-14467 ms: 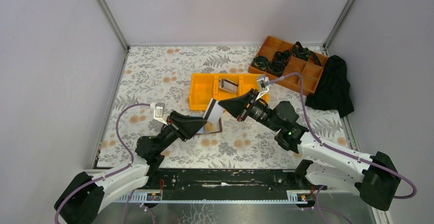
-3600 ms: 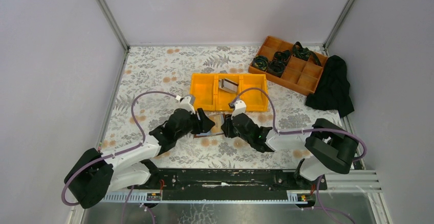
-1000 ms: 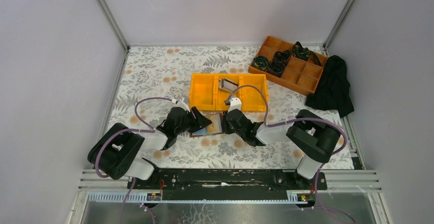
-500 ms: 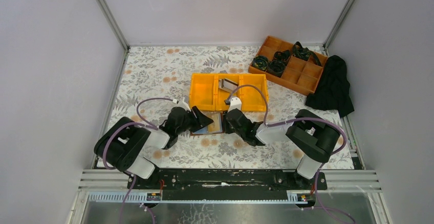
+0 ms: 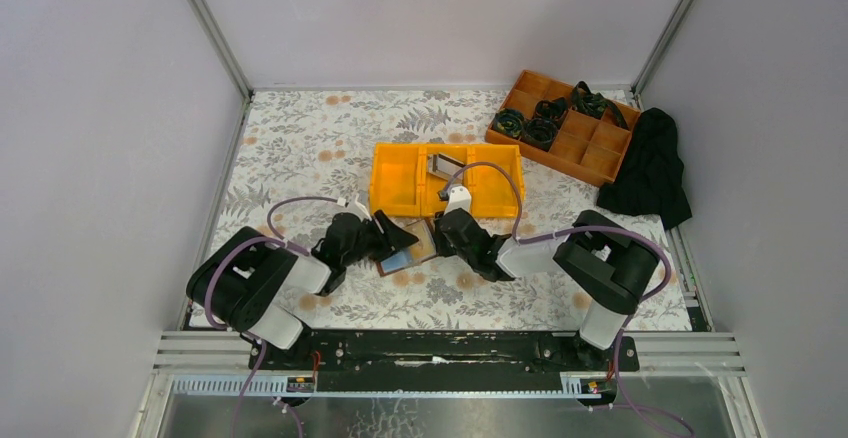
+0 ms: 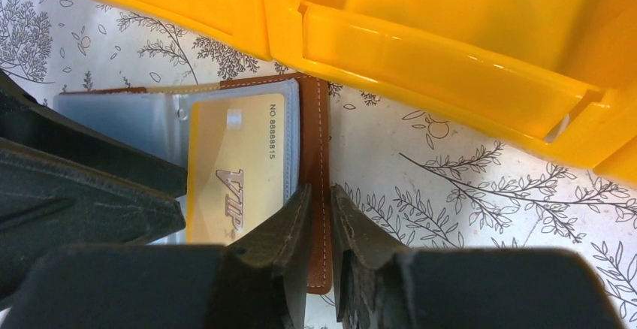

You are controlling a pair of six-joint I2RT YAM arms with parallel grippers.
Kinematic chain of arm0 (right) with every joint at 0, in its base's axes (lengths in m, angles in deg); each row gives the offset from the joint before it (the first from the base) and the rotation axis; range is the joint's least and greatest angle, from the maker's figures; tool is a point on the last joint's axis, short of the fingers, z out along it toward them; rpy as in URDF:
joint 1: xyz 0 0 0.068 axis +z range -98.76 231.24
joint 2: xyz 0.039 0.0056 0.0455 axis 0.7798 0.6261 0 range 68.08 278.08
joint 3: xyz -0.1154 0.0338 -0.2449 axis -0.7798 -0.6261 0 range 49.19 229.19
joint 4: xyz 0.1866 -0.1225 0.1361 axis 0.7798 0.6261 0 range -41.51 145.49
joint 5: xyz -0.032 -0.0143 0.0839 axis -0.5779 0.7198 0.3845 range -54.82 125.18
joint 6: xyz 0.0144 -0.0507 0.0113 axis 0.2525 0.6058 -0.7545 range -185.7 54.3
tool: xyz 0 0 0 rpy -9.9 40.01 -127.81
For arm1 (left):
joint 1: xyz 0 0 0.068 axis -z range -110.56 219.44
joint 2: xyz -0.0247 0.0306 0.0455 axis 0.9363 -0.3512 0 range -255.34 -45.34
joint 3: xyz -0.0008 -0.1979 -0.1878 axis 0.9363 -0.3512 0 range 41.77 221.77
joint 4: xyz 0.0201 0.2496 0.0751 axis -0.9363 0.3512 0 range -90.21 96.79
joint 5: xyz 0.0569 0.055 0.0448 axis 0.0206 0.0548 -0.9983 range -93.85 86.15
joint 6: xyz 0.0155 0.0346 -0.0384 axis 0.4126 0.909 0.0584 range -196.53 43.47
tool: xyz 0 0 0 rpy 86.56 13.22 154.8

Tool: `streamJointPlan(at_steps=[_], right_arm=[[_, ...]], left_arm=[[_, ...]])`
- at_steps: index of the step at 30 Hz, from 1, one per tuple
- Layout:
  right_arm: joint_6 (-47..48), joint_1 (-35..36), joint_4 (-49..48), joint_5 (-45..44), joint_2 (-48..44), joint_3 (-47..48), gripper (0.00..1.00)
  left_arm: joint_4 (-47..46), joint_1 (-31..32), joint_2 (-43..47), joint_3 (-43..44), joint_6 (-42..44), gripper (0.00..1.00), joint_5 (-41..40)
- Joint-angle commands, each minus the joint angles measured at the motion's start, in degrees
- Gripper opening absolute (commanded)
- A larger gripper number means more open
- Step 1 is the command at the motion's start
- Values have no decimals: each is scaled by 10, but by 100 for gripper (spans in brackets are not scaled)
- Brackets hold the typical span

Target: Take the credit cards out of the card holder

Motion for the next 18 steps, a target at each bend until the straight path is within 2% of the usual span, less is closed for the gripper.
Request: streamJointPlan(at_steps=[1, 18], right_arm=[[-12, 5, 3, 39, 23, 13, 21], [-25, 16, -1, 55, 24, -2, 20]], left_arm=[[-85, 10, 5, -3, -31, 53, 49], [-272, 9, -76, -26, -133, 51, 81]])
